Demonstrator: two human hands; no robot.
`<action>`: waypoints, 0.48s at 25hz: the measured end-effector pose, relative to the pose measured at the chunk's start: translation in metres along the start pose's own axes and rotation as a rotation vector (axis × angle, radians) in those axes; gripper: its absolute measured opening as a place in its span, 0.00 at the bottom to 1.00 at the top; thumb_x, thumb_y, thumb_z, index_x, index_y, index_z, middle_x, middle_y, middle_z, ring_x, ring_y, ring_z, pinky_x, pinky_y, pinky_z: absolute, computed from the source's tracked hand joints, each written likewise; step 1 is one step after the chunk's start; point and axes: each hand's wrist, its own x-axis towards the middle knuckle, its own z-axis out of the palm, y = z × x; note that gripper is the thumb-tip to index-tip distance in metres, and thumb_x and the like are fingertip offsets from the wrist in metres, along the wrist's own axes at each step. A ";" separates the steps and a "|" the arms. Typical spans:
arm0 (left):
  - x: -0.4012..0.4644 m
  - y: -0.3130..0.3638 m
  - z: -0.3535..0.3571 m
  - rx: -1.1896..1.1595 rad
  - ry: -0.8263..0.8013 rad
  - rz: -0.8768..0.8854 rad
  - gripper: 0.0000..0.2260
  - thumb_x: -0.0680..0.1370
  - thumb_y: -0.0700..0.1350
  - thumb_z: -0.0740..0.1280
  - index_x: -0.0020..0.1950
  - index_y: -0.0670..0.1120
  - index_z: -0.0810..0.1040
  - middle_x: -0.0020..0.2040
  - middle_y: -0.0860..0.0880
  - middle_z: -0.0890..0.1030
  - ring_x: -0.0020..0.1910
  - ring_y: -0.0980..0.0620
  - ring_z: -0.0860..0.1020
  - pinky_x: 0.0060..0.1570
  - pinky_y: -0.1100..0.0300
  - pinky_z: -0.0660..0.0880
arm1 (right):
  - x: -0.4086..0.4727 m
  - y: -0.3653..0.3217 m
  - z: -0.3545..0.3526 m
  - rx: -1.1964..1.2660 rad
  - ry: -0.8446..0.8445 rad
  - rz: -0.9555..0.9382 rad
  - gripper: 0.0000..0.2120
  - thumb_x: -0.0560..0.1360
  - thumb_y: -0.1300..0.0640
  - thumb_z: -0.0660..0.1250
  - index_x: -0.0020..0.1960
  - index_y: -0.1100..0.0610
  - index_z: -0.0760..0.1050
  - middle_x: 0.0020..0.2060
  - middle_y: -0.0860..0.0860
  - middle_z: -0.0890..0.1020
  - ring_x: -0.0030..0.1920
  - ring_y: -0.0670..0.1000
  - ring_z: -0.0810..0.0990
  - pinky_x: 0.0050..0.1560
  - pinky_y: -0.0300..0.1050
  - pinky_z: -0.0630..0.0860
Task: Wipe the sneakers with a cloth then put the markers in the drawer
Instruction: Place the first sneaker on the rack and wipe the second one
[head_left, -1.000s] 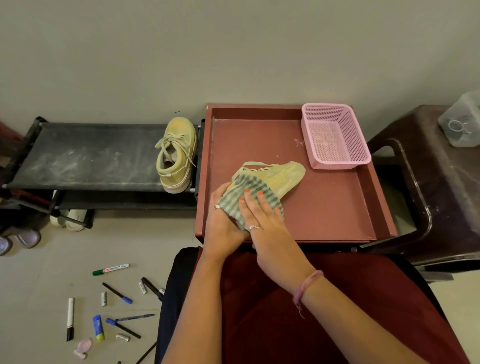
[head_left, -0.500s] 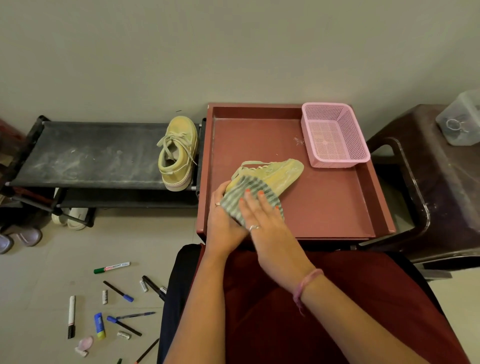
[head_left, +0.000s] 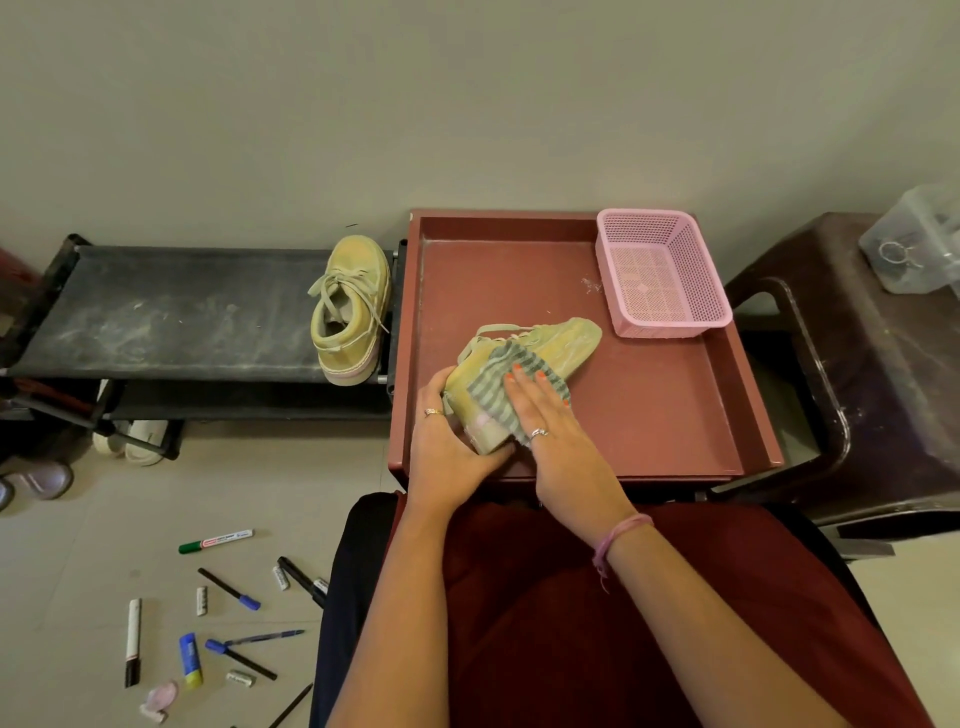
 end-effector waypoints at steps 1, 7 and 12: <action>0.000 -0.001 0.001 0.008 -0.002 0.013 0.41 0.60 0.36 0.82 0.67 0.46 0.65 0.59 0.58 0.70 0.58 0.75 0.70 0.51 0.80 0.67 | 0.004 0.008 -0.001 0.000 0.002 0.025 0.44 0.69 0.77 0.55 0.77 0.49 0.42 0.76 0.41 0.43 0.75 0.42 0.38 0.75 0.44 0.48; 0.002 0.000 0.001 0.041 -0.013 0.029 0.42 0.59 0.37 0.83 0.67 0.47 0.64 0.62 0.51 0.71 0.60 0.75 0.67 0.53 0.81 0.65 | 0.020 0.043 -0.016 -0.104 -0.037 0.172 0.43 0.70 0.77 0.55 0.78 0.52 0.42 0.76 0.44 0.40 0.74 0.47 0.34 0.76 0.52 0.49; 0.002 -0.005 -0.001 0.046 -0.006 0.018 0.42 0.59 0.36 0.82 0.67 0.43 0.65 0.63 0.46 0.71 0.59 0.75 0.68 0.53 0.81 0.65 | 0.003 0.006 -0.013 0.158 0.029 0.198 0.36 0.72 0.77 0.51 0.76 0.54 0.55 0.76 0.48 0.55 0.77 0.50 0.45 0.73 0.36 0.45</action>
